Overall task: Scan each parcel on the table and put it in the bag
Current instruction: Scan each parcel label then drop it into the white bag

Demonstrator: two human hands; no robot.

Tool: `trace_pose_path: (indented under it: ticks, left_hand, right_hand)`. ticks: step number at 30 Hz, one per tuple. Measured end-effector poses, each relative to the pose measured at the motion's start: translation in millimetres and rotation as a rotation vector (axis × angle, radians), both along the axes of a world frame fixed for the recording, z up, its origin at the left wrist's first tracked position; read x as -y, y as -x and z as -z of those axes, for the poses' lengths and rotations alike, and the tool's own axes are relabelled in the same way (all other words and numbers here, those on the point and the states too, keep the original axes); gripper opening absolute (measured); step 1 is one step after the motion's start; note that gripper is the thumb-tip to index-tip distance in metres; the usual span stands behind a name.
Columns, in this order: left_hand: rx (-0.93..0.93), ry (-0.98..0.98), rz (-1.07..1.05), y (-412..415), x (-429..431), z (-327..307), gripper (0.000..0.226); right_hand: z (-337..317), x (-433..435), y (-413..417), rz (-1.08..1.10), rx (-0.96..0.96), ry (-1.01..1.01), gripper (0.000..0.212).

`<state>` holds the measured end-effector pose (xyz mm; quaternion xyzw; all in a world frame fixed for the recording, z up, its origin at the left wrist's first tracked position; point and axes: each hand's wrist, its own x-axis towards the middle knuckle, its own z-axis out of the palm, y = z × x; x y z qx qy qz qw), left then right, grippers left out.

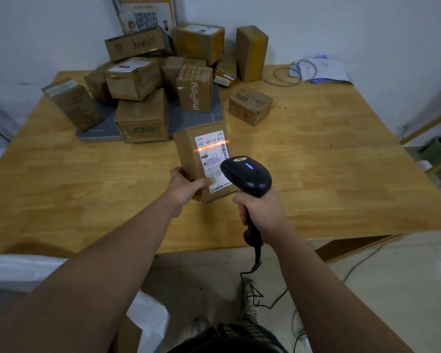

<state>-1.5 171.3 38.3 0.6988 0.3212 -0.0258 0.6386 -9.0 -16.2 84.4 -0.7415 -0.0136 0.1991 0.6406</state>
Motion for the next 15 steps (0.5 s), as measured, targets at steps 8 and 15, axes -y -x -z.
trace_pose_path:
  ticks: [8,15]
  left_hand:
    - [0.007,-0.015,-0.006,0,2,3,0.092]
    - [0.091,-0.018,-0.050,10,1,-1,0.083]
  right_hand:
    - [2,2,-1,-0.004,-0.008,-0.033,0.036]
    - [-2,-6,-8,-0.064,0.045,-0.048,0.016]
